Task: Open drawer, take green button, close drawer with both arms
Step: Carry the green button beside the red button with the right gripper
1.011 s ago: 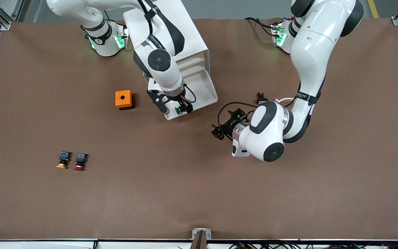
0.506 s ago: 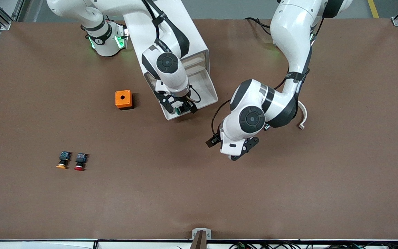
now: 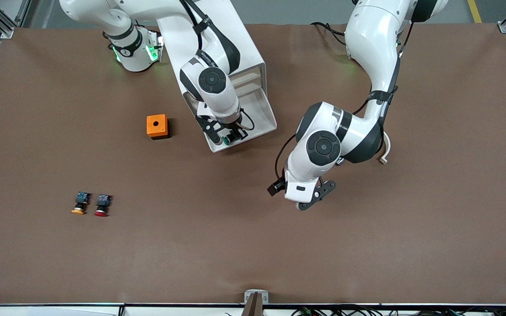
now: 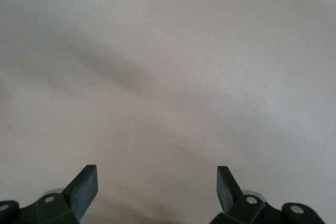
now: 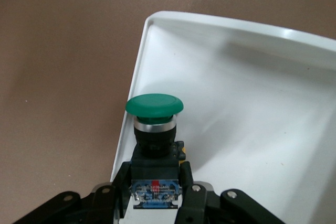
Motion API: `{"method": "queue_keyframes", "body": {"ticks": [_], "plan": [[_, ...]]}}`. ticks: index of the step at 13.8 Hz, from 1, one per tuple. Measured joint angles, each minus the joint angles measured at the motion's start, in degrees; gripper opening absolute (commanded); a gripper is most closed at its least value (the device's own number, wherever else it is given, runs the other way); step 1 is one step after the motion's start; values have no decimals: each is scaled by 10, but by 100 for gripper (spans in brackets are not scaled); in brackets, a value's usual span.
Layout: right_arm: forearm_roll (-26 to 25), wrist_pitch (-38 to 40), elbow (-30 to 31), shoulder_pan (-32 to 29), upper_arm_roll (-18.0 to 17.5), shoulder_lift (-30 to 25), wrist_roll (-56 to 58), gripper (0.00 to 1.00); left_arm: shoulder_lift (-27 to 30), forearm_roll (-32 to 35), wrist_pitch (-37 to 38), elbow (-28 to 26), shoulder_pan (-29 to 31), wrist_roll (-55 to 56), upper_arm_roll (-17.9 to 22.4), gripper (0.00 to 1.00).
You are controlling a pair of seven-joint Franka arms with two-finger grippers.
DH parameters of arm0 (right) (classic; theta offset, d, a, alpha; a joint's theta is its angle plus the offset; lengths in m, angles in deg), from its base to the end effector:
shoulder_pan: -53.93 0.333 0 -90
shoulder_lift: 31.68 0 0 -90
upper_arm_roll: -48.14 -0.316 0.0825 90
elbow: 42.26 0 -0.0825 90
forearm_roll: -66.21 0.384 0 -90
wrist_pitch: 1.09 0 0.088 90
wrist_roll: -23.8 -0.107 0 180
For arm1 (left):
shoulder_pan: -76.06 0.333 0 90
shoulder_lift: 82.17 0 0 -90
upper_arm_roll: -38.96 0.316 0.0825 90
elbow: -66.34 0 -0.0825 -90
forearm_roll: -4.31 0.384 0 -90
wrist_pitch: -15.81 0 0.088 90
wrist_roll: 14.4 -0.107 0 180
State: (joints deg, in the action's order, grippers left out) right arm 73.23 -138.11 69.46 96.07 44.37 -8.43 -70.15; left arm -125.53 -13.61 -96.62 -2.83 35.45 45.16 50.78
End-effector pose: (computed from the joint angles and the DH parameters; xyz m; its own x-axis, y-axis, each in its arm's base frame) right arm 0.4336 0.4465 0.2745 0.5930 -0.7971 -0.1141 -0.8037 -0.5947 -0.0225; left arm 0.6273 -0.4158 0.3361 0.8225 0.5550 -0.1240 0.5660 -0.8203 0.0826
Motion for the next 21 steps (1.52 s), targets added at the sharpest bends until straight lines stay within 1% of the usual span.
{"method": "queue_keyframes", "body": {"ticks": [4,6,8,11,13,16,19,21], "plan": [[-1,9,-16,-1,7,-8,9,0,-1,4,-11,-5,-7,0,-1,100],[-1,18,-32,-10,11,-18,43,0,-1,15,-13,-6,-14,0,-1,100],[-1,28,-38,-32,14,-33,104,0,-2,32,-26,-7,-23,0,-3,100],[-1,43,-39,-93,18,-50,238,0,-3,35,-35,-14,-38,0,-3,100],[-1,59,-41,-143,21,-52,344,0,-6,35,-37,-19,-49,0,-3,100],[-3,63,-41,-217,23,-51,501,0,-12,36,-42,-22,-64,0,-4,100],[-19,62,-41,-284,23,-40,624,0,-20,36,-69,-35,-83,0,-4,100],[-30,59,-47,-318,23,-19,682,0,-22,36,-75,-47,-97,0,-4,100]]}}
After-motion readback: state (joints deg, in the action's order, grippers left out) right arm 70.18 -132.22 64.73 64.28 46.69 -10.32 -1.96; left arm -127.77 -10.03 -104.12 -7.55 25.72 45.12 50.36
